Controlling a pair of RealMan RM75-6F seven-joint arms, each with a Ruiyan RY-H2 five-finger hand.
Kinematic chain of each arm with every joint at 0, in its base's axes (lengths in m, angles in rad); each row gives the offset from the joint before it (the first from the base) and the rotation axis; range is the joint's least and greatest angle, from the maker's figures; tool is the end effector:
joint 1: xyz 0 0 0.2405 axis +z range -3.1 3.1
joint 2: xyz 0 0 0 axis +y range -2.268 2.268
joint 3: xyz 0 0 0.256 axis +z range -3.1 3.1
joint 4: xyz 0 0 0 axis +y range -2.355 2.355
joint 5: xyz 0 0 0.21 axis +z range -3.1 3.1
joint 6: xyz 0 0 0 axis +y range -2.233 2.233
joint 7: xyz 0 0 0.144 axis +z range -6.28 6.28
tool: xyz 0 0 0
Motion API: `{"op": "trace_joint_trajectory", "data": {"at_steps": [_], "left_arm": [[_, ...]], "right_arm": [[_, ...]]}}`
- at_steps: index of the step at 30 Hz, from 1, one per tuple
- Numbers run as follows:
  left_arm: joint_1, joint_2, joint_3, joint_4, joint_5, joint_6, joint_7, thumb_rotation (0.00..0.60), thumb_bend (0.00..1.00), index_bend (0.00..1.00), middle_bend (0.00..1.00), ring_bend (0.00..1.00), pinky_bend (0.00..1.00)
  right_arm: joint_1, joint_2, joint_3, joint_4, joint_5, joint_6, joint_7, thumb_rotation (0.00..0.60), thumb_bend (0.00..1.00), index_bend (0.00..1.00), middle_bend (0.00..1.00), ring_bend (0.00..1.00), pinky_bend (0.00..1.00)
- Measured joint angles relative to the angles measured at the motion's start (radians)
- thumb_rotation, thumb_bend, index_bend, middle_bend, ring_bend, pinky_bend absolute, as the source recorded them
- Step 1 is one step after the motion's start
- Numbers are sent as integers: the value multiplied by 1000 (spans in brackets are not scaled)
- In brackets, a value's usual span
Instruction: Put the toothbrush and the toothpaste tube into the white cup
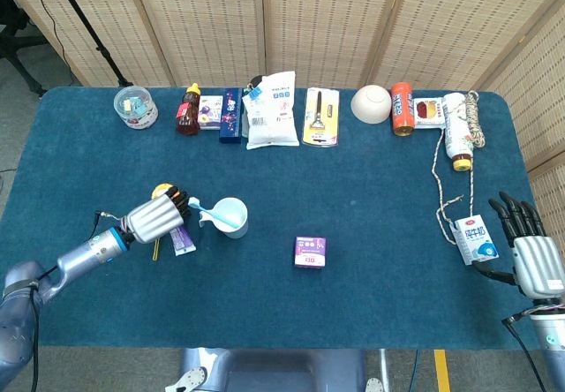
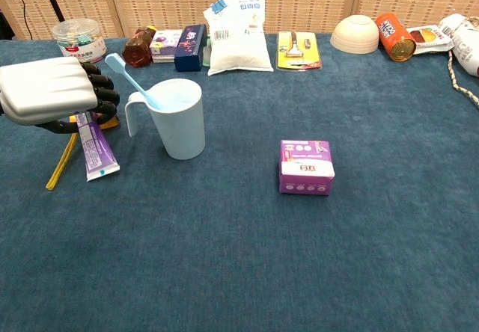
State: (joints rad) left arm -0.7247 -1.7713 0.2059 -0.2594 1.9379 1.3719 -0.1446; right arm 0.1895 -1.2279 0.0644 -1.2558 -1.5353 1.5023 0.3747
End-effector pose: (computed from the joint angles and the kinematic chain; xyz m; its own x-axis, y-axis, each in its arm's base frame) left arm -0.2567 0.3695 0.0142 0.8317 -0.3453 0.4348 0.0617 -0.7208 -0.6904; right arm -0.3401 -0.2247 0.1648 0.2694 0.0655 0.9608 -0.9527 -0.1276 0.2758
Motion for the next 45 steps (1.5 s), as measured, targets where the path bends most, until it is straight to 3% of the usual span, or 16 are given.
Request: {"op": "trace_joint_trajectory", "data": {"at_steps": [14, 26, 38, 45], "left_arm": [[30, 20, -6, 46, -36, 135, -9, 600, 348, 641, 475, 369, 437], [79, 164, -30, 28, -77, 371, -42, 600, 348, 663, 491, 377, 449], [94, 265, -96, -93, -140, 524, -90, 600, 348, 668, 497, 381, 452], [29, 337, -115, -277, -113, 570, -10, 600, 348, 668, 497, 378, 452]], "right_arm": [[-2, -1, 0, -4, -16, 3, 7, 600, 57, 15, 0, 0, 0], [-3, 0, -3, -20, -34, 6, 2, 600, 58, 17, 0, 0, 0], [-4, 1, -6, -31, -43, 7, 1, 600, 57, 18, 0, 0, 0], [-8, 7, -1, -32, -40, 13, 13, 600, 58, 20, 0, 0, 0]]}}
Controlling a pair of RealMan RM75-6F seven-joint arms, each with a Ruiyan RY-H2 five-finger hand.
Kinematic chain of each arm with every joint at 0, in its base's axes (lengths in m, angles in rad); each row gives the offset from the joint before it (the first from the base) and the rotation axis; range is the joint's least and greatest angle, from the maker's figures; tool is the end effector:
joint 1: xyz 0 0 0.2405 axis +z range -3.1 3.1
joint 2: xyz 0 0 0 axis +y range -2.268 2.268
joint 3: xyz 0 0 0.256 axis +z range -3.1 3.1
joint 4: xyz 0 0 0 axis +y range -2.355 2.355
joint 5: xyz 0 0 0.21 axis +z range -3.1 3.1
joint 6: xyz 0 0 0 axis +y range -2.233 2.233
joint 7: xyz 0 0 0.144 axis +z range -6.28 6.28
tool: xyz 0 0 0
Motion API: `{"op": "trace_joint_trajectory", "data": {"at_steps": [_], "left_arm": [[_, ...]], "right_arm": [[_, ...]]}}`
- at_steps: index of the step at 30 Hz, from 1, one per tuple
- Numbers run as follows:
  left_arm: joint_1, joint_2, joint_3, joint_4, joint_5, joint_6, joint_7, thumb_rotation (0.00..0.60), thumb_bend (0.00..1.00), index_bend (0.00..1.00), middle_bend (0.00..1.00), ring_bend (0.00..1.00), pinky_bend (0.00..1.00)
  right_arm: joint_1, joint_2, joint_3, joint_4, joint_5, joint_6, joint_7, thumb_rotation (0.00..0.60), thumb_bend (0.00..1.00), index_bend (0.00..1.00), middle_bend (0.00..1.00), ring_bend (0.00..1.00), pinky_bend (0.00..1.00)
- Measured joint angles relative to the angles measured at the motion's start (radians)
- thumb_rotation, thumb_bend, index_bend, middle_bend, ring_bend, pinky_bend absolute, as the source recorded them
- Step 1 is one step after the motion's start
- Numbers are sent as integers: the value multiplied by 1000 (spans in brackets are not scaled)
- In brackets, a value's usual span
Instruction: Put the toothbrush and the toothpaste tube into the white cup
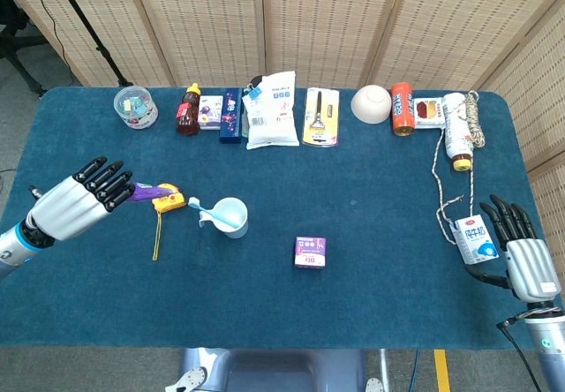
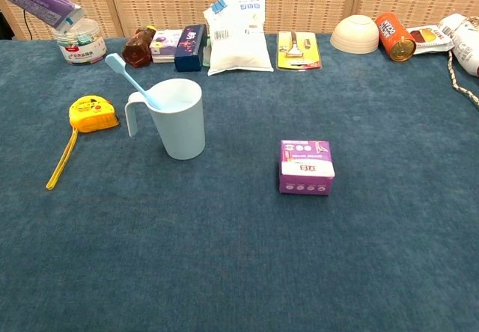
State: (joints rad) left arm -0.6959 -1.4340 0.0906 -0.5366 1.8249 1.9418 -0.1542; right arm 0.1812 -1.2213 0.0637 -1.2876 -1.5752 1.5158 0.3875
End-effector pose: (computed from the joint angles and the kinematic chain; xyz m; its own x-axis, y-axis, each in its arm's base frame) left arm -0.2207 0.3400 0.1717 0.4248 -0.6750 0.6032 0.1502 -0.6046 -0.7823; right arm -0.3313 -0.2201 0.1610 0.2366 0.0543 0.9701 -0.9560 -0.1649 0.2425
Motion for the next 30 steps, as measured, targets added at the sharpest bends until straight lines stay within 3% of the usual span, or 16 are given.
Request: {"op": "trace_joint_trajectory", "data": {"at_steps": [7, 11, 15, 20, 30], "left_arm": [[-83, 95, 1, -364, 74, -77, 223, 600, 348, 668, 497, 376, 452], [-135, 125, 0, -550, 109, -239, 407, 600, 348, 668, 497, 371, 452], [-176, 131, -5, -649, 125, -409, 524, 600, 348, 668, 497, 371, 452], [-210, 94, -17, -686, 138, -529, 585, 600, 349, 668, 497, 371, 452], [-216, 66, -37, -676, 159, -564, 598, 600, 348, 668, 497, 371, 452]], "right_arm": [[-3, 4, 5, 4, 6, 3, 13, 600, 58, 20, 0, 0, 0], [-5, 6, 8, 11, 10, 2, 27, 600, 58, 20, 0, 0, 0], [-6, 7, 9, 15, 12, 1, 35, 600, 57, 20, 0, 0, 0], [-7, 8, 12, 19, 14, 1, 44, 600, 58, 20, 0, 0, 0], [-7, 7, 20, 35, 26, -7, 61, 600, 58, 20, 0, 0, 0]]}}
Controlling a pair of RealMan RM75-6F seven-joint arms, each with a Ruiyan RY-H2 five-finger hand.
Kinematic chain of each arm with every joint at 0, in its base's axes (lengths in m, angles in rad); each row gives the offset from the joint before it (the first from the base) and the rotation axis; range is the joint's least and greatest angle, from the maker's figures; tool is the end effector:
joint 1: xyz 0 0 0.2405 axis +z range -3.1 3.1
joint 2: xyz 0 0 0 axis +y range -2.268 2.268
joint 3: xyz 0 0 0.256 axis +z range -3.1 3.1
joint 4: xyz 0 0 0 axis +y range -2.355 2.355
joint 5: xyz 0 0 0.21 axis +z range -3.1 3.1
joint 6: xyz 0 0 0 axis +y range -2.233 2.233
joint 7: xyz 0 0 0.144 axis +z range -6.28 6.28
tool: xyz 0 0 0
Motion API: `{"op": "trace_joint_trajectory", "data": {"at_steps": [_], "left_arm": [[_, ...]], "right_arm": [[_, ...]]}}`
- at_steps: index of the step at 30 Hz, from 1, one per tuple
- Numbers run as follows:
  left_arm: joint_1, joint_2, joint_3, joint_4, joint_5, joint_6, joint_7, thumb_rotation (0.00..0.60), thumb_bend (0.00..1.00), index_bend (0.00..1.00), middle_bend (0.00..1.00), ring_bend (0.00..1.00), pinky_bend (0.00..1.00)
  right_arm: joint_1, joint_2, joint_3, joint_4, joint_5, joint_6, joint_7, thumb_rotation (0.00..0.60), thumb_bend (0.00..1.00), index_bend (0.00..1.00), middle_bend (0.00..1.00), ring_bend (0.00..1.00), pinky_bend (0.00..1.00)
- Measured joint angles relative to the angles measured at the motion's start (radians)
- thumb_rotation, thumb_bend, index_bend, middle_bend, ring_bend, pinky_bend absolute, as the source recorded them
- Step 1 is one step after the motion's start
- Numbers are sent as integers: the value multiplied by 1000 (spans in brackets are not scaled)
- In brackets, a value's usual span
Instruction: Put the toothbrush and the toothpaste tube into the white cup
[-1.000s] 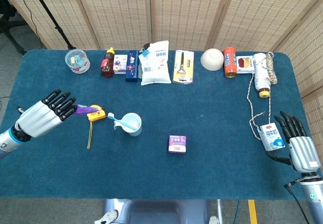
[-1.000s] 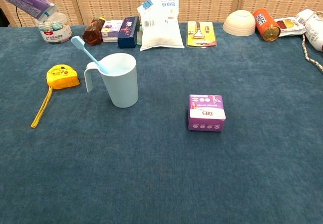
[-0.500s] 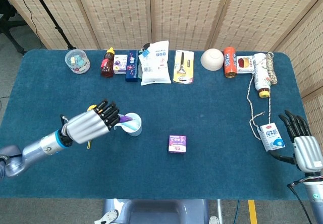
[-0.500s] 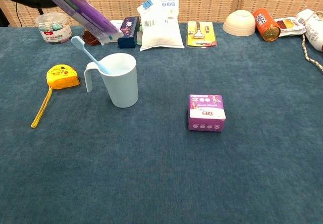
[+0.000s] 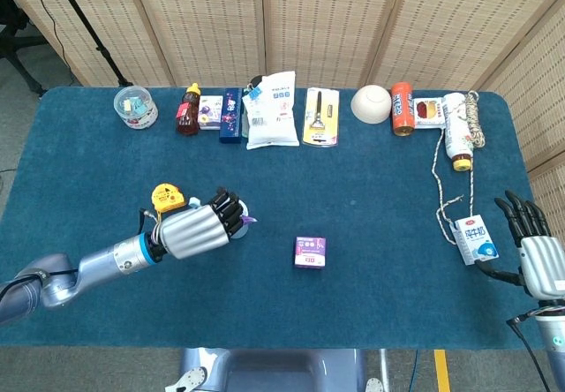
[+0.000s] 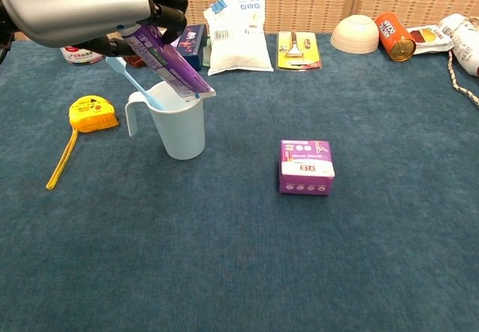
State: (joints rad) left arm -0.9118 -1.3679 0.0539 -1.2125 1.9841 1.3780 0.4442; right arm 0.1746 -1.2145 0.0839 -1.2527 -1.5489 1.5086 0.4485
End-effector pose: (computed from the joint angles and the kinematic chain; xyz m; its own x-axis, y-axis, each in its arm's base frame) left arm -0.1105 0.3324 0.0542 0.5461 -0.6694 0.5037 -0.0974 -0.6479 -0.7555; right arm -0.3411 -0.2232 0.1727 0.2124 0.0747 0.9743 -0.9660 -0.1342 0.2209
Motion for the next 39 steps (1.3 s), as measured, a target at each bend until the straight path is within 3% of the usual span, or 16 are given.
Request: {"op": "trace_joint_trajectory", "data": {"at_steps": [23, 39], "left_arm": [[41, 7, -3, 60, 19, 9, -44, 600, 349, 668, 497, 371, 452], [41, -56, 5, 127, 20, -38, -43, 600, 348, 651, 481, 347, 452]], "right_arm": [[-1, -3, 2, -7, -1, -3, -14, 600, 59, 20, 0, 0, 0], [1, -2, 1, -6, -2, -11, -7, 600, 58, 20, 0, 0, 0]]}}
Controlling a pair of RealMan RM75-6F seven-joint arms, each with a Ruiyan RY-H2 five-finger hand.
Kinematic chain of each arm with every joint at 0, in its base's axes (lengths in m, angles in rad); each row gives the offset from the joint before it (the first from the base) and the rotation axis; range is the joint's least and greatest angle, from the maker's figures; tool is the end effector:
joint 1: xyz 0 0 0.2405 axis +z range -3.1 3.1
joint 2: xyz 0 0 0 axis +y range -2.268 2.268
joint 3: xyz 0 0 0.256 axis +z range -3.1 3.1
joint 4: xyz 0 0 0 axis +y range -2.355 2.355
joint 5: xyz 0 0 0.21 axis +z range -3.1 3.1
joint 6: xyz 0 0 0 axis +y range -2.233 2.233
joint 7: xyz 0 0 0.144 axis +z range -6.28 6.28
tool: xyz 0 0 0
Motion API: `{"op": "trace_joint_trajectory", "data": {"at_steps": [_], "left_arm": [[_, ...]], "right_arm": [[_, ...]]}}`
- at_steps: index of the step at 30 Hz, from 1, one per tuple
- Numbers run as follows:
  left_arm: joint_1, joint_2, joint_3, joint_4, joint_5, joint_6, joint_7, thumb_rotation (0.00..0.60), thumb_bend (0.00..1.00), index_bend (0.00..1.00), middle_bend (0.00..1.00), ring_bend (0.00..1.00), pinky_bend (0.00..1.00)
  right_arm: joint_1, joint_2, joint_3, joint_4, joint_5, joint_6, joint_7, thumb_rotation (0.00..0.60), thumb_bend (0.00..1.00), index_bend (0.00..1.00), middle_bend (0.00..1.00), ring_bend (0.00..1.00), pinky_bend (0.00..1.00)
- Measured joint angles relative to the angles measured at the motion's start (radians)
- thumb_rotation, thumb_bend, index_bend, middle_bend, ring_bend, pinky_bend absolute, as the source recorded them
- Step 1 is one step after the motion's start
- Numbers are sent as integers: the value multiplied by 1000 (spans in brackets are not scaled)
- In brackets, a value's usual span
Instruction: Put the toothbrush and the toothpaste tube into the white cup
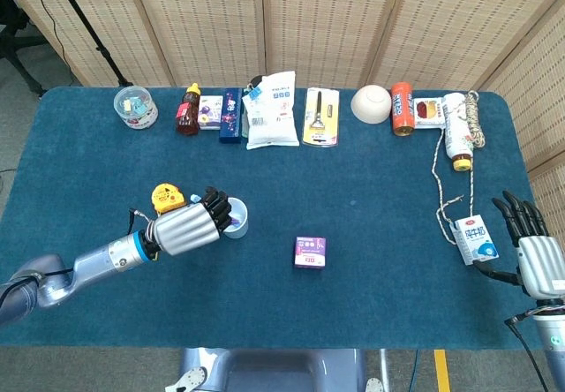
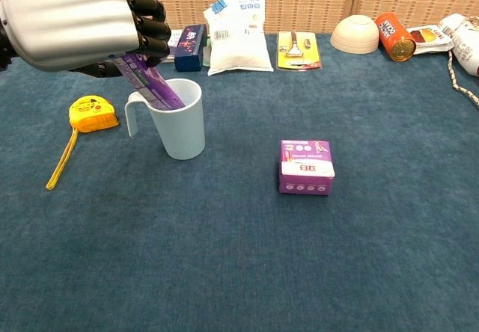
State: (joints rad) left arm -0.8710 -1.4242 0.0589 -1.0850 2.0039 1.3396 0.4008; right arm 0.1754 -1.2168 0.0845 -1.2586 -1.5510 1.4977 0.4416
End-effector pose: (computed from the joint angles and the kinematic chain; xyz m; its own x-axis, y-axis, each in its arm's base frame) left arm -0.1395 0.3407 0.0401 0.6185 -0.6380 0.4587 -0.1162 -0.6515 -0.7497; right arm -0.3404 -0.2235 0.1697 0.2128 0.0643 0.9750 -0.9665 -0.1326 0.2197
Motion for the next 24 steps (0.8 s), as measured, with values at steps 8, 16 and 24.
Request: {"op": "trace_joint_trajectory", "data": {"at_steps": [8, 16, 24], "left_arm": [[-1, -62, -2, 53, -17, -30, -2, 600, 347, 616, 421, 285, 452], [0, -122, -6, 97, -43, -68, 17, 600, 343, 494, 307, 194, 404], [3, -141, -11, 115, -58, -61, 8, 600, 339, 195, 138, 95, 377]], "right_arm": [[2, 0, -2, 1, -2, -5, 1, 600, 57, 20, 0, 0, 0], [6, -2, -5, 5, -4, -13, 4, 600, 58, 20, 0, 0, 0], [6, -3, -4, 7, -1, -16, 5, 600, 58, 20, 0, 0, 0]]}}
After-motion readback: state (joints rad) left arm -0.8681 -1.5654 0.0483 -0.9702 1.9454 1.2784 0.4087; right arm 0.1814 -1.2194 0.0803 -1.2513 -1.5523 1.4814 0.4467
